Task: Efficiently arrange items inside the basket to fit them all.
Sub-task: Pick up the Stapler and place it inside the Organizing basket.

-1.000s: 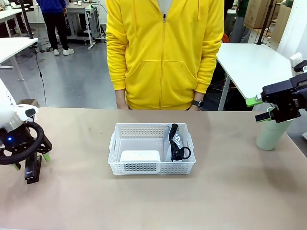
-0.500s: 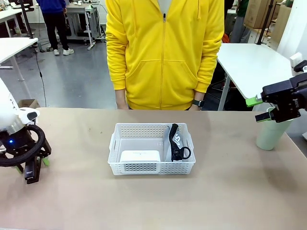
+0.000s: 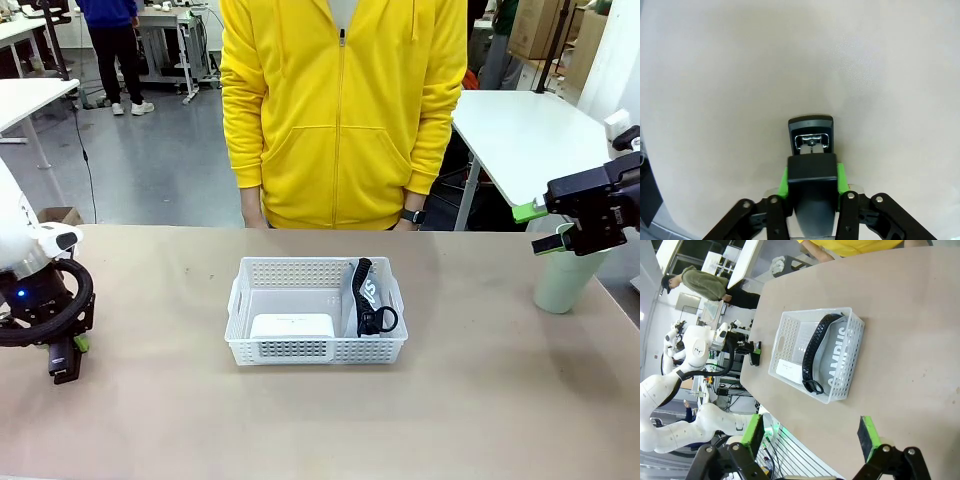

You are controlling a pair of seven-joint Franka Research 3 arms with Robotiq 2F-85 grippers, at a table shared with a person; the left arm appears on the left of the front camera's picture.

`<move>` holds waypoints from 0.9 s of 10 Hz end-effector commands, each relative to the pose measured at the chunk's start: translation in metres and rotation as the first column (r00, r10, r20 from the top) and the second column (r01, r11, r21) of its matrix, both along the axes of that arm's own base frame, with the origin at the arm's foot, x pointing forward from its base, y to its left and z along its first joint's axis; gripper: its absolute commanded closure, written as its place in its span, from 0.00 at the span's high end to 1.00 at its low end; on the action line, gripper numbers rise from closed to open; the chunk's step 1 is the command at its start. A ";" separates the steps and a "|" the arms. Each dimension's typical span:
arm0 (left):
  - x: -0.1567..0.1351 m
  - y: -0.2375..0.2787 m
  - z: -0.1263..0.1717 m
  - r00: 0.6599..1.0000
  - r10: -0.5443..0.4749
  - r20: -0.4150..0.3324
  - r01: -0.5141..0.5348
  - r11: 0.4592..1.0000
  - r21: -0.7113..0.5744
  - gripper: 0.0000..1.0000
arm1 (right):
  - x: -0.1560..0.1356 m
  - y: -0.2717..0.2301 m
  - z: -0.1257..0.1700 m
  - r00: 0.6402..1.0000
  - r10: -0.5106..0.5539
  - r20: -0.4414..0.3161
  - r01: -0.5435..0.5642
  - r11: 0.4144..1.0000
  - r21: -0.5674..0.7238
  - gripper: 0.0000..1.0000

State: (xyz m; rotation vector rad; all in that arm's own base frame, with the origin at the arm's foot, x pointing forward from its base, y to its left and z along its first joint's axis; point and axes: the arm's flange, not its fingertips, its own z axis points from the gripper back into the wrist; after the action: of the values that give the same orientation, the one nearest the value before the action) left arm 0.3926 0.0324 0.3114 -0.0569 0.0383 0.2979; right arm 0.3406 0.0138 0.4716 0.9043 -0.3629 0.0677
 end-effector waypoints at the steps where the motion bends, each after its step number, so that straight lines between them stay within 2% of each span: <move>1: -0.006 -0.001 -0.005 1.000 0.014 -0.004 -0.014 1.000 0.013 0.00 | 0.002 0.001 0.000 1.000 0.003 0.021 -0.003 1.000 0.024 1.00; 3: -0.008 0.001 0.005 1.000 0.000 0.019 0.000 1.000 -0.014 0.00 | 0.002 0.001 0.000 1.000 0.003 0.021 -0.003 1.000 0.024 1.00; 4: -0.013 0.002 0.020 0.999 -0.022 0.043 0.023 0.999 -0.036 0.00 | 0.002 0.001 0.000 1.000 0.003 0.021 -0.003 1.000 0.024 1.00; 5: -0.021 0.001 0.043 0.993 -0.093 0.069 0.100 0.989 -0.109 0.00 | 0.002 0.001 0.000 1.000 0.003 0.021 -0.003 1.000 0.024 1.00; 6: -0.031 0.000 0.072 0.975 -0.201 0.094 0.216 0.955 -0.204 0.00 | 0.002 0.001 0.000 1.000 0.003 0.021 -0.003 1.000 0.024 1.00; 7: -0.041 0.000 0.102 0.936 -0.320 0.144 0.351 0.871 -0.343 0.00 | 0.002 0.001 0.000 1.000 0.003 0.021 -0.003 1.000 0.024 1.00; 8: -0.048 0.004 0.119 0.880 -0.437 0.187 0.473 0.761 -0.444 0.00 | 0.002 0.001 0.000 1.000 0.003 0.021 -0.003 1.000 0.024 1.00; 9: -0.052 0.009 0.126 0.791 -0.556 0.256 0.599 0.616 -0.512 0.00 | 0.002 0.001 0.000 1.000 0.003 0.021 -0.003 1.000 0.024 1.00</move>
State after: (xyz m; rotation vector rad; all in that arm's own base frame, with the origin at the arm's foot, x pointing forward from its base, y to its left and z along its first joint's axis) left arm 0.3646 0.0206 0.4120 -0.4773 -0.0145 -0.1787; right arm 0.3406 0.0140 0.4719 0.9041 -0.3633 0.0678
